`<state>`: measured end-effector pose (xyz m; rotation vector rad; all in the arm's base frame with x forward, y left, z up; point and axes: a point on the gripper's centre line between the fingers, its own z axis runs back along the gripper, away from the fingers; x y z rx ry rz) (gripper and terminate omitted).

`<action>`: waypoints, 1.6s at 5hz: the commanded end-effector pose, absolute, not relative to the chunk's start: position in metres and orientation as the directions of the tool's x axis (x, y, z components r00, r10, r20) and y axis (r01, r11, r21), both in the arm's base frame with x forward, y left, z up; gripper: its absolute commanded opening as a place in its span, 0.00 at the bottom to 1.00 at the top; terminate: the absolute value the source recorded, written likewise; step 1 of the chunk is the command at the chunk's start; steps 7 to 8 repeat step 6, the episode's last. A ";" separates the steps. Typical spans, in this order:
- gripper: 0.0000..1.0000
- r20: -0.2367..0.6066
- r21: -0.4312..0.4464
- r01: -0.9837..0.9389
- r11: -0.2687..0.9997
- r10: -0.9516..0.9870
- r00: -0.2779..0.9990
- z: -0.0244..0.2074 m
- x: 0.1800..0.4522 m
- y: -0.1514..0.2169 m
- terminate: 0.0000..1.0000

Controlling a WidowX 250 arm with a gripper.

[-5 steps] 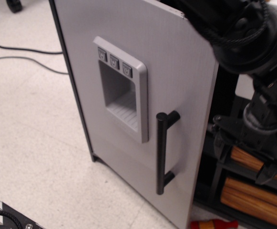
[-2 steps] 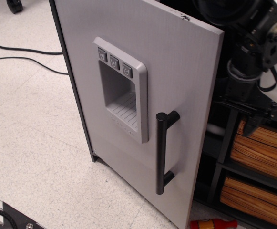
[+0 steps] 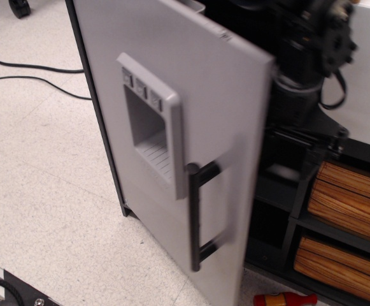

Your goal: Open fridge

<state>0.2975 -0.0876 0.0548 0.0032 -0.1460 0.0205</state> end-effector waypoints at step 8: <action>1.00 0.200 0.053 0.073 0.996 -0.083 0.976 0.056 0.181 0.008 1.00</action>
